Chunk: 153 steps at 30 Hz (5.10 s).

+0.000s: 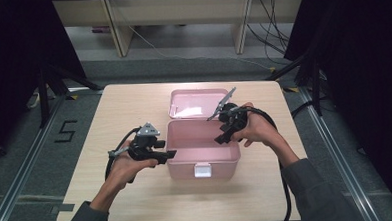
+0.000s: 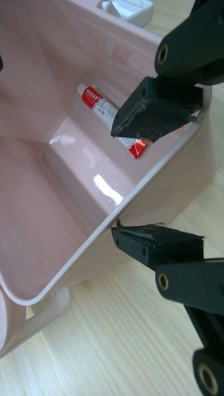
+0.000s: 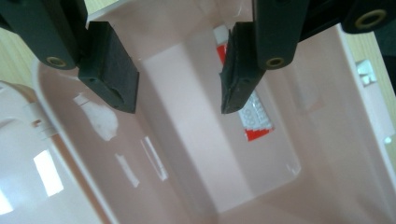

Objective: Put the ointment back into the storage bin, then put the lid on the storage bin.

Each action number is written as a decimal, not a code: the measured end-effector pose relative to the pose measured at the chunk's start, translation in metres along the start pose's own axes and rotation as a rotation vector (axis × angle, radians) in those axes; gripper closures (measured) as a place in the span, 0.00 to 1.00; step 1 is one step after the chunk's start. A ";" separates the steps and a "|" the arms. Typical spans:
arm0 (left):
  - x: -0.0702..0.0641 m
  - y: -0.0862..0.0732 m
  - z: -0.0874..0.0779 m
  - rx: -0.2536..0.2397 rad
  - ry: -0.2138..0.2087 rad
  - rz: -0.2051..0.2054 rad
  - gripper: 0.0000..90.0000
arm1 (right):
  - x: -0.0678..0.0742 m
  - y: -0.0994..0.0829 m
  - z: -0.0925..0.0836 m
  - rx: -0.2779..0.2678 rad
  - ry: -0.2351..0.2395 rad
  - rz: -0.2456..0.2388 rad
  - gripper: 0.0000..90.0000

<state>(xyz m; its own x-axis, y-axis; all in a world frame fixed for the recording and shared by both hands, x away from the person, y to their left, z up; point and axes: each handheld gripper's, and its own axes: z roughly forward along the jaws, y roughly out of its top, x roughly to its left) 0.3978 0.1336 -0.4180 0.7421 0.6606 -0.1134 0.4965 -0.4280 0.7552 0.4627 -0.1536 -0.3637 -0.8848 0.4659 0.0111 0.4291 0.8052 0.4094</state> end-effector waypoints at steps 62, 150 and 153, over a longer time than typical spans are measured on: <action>0.051 0.058 0.036 0.086 0.093 -0.062 0.54 | -0.092 -0.015 -0.007 -0.243 -0.189 0.430 0.52; 0.047 0.061 0.040 0.087 0.112 0.002 0.89 | -0.128 0.029 0.046 -0.157 -0.373 0.643 0.90; 0.047 0.061 0.039 0.077 0.118 0.004 0.89 | -0.127 0.029 0.045 -0.176 -0.391 0.627 0.90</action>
<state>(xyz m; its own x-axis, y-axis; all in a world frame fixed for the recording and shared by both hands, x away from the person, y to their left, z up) 0.4803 0.1143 -0.4030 0.6885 0.7246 -0.0305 0.5301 -0.4742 0.7029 0.5956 -0.1729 -0.3940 -0.3421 0.9394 -0.0211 0.7661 0.2919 0.5726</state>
